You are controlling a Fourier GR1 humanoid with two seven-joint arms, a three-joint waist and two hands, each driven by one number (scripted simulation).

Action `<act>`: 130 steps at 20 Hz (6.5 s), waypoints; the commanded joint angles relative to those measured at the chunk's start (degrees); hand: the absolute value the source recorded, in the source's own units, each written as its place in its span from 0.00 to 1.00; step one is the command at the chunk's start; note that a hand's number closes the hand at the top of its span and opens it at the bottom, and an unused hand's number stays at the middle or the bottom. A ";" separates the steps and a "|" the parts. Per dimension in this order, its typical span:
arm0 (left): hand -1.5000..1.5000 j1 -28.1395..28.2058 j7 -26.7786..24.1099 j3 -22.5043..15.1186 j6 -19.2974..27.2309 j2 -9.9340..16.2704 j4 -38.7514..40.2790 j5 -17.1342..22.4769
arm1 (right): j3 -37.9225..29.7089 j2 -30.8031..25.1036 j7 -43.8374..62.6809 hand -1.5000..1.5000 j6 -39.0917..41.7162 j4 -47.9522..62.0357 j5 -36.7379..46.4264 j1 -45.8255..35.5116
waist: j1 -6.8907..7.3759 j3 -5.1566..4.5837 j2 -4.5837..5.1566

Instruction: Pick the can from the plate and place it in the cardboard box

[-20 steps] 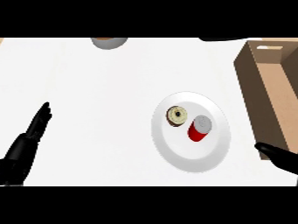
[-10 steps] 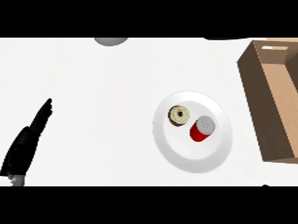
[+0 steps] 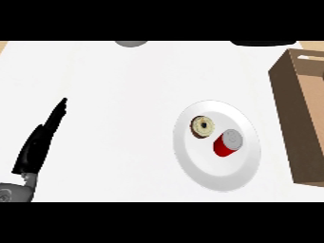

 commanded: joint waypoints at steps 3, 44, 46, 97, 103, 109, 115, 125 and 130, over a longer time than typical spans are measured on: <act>0.50 -1.35 1.00 -0.43 -0.46 -0.79 -0.61 -1.04 | 11.75 0.97 12.10 0.00 -9.33 -9.25 15.56 11.65 | 1.96 0.00 0.16; 0.50 -6.27 -1.60 7.78 -7.73 -6.78 8.05 -7.54 | 22.51 0.98 83.08 0.00 8.87 2.51 62.36 -33.42 | 1.91 0.13 -0.20; 0.50 -1.60 -1.13 5.43 -5.89 -8.95 2.40 -9.58 | 23.22 0.99 85.35 0.00 9.12 2.82 62.83 -35.39 | 2.06 0.14 -0.24; 0.50 -4.19 -0.25 11.86 -11.22 -12.57 3.08 -15.36 | 23.49 -8.39 71.04 1.00 31.76 23.15 58.97 -58.16 | 2.71 0.03 -0.11; 0.50 -2.82 -1.54 13.43 -11.22 -12.34 4.28 -14.95 | 24.94 -11.68 75.99 1.00 44.08 -2.60 59.76 -51.06 | 1.42 0.09 -0.39; 0.50 0.38 -3.12 13.09 -11.25 -12.34 2.23 -15.27 | 17.34 -12.76 81.26 1.00 51.58 -13.81 60.59 -57.52 | 1.62 0.08 -0.40; 0.50 -2.65 0.00 11.22 -8.88 -15.39 2.13 -17.23 | 6.01 -14.14 85.89 1.00 64.86 -26.51 55.71 -61.52 | 1.45 0.10 -0.39; 0.50 -3.98 -0.97 11.37 -9.50 -15.83 4.18 -17.48 | -19.68 -21.10 79.78 1.00 64.05 -13.60 43.97 -69.00 | 1.88 0.14 -0.13; 0.50 -5.19 0.66 13.94 -12.37 -13.34 3.34 -15.27 | -26.44 -26.25 74.60 1.00 64.63 -8.48 40.89 -65.92 | 1.86 0.15 -0.20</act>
